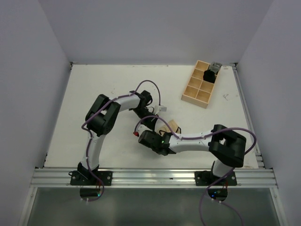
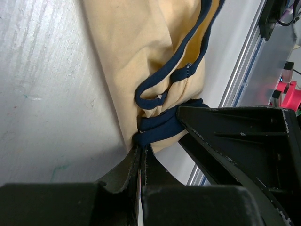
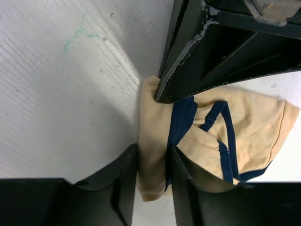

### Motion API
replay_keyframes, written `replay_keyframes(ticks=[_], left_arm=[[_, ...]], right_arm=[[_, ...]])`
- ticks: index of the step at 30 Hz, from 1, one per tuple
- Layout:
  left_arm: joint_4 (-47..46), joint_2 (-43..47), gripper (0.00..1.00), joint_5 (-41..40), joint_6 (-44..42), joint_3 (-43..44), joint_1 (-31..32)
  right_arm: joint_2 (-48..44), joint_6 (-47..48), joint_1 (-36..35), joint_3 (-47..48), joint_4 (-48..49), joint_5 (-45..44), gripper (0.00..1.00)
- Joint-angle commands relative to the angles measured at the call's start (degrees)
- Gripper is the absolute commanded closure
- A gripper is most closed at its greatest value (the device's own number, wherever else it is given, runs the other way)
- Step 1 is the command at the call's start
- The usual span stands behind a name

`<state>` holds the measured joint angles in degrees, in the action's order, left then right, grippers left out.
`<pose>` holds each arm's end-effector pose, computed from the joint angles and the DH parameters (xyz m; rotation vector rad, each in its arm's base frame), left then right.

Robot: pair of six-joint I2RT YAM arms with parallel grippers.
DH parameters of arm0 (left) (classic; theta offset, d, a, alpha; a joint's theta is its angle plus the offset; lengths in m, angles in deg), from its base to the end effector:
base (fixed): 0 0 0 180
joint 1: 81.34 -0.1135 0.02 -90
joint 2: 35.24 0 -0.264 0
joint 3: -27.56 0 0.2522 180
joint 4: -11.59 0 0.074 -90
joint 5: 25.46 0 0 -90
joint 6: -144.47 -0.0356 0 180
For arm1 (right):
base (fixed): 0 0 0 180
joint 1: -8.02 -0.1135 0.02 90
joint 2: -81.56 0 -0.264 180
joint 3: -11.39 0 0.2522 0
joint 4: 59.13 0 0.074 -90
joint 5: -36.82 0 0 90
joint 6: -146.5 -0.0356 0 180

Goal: Roll the underwear

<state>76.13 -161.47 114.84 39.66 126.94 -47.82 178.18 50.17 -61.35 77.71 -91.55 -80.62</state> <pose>0.3173 -0.2430 0.1158 -1.0942 -2.4765 1.2489 0.1269 0.2905 0.1546 -1.1706 2.1896 -0.1088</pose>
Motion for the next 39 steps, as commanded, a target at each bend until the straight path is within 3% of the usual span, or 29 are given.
replay_keyframes(ticks=[1,6,9,16,18,19,21,22,24,28,32,39], left_arm=[[-2.4,0.5,1.0,-2.0,1.3,0.9,0.1],[-8.9,2.5,1.0,0.6,10.0,-1.2,-1.6],[-13.8,4.3,1.0,1.1,16.2,-2.6,-4.4],[-16.6,8.4,1.0,-7.9,22.7,-3.0,-11.6],[-18.4,11.2,0.95,-9.9,24.7,-4.8,-13.2],[-21.0,12.2,0.88,-10.0,25.6,-7.0,-15.0],[-23.0,15.2,0.87,-11.0,27.8,-9.2,-17.3],[-24.1,16.0,0.82,-11.5,28.0,-9.9,-18.0],[-24.1,17.4,0.78,-12.6,27.6,-10.9,-18.8],[-25.2,19.2,0.81,-13.0,27.6,-13.5,-19.2],[-25.3,22.2,0.78,-15.6,27.3,-15.7,-19.2],[-31.9,27.1,0.78,-11.2,31.2,-23.8,-17.7]], right_arm=[[0.0,-3.2,-0.2,1.1,-0.2,1.1,0.68],[-1.0,-5.3,-0.2,-0.2,0.4,1.8,0.92],[-1.1,-7.0,-0.2,-1.0,1.0,2.5,1.0],[-5.6,-12.8,1.0,-7.1,9.1,5.5,1.0],[-7.4,-15.3,2.3,-8.7,10.9,6.9,1.0],[-8.1,-16.2,3.3,-9.4,13.0,8.2,1.0],[-9.5,-18.4,6.4,-11.8,15.7,13.9,1.0],[-10.8,-18.8,7.5,-12.6,17.8,15.3,1.0],[-11.5,-19.7,10.0,-14.6,19.0,18.6,1.0],[-11.9,-20.9,12.7,-16.0,21.6,22.9,1.0],[-13.6,-25.6,17.0,-21.9,28.9,29.3,1.0],[-14.0,-25.0,18.3,-23.2,31.5,35.3,1.0]])
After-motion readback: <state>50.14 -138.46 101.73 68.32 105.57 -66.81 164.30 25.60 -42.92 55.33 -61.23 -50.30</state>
